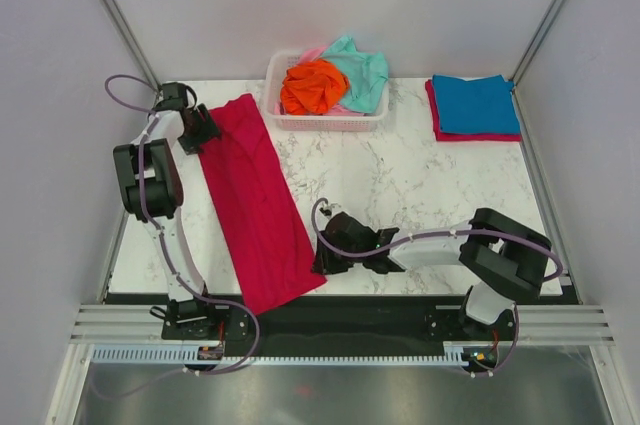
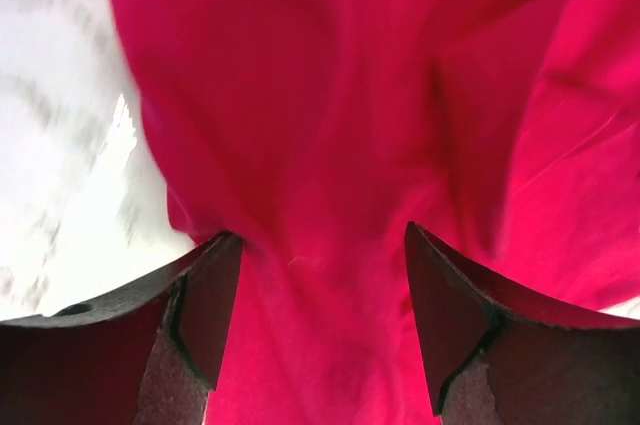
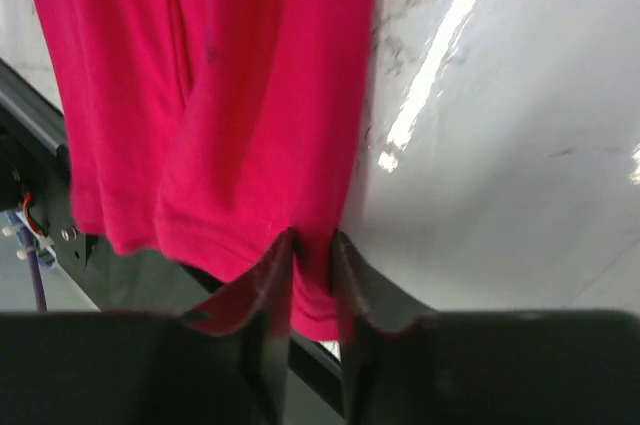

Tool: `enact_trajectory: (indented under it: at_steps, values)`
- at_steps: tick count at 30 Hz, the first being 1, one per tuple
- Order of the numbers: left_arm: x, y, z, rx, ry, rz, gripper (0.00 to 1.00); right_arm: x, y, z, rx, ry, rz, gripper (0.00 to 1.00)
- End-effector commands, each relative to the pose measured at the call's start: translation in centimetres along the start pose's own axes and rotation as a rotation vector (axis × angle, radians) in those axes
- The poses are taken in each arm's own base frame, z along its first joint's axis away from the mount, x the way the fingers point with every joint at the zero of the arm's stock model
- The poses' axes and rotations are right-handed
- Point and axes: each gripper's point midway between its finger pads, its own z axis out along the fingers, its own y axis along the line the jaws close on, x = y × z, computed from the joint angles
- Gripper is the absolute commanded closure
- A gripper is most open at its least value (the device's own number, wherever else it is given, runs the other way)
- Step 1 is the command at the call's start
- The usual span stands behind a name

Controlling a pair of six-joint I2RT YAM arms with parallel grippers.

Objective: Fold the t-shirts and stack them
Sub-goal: Fold the tshirt

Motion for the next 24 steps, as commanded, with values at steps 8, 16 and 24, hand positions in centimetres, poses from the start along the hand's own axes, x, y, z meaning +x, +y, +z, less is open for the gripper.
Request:
enact_trajectory:
  at_steps: [8, 16, 24]
  values:
    - [-3.9, -4.6, 3.4, 0.167, -0.020, 0.045, 0.30, 7.8, -0.7, 0.0, -0.040, 0.152, 0.069, 1.00]
    - [-4.7, -4.3, -4.0, 0.101, -0.070, -0.010, 0.29, 7.6, -0.1, 0.5, -0.031, 0.165, 0.005, 0.92]
    - [1.7, -1.2, -21.1, 0.068, -0.269, -0.058, 0.26, 5.0, 1.4, -0.5, -0.012, 0.104, -0.070, 0.15]
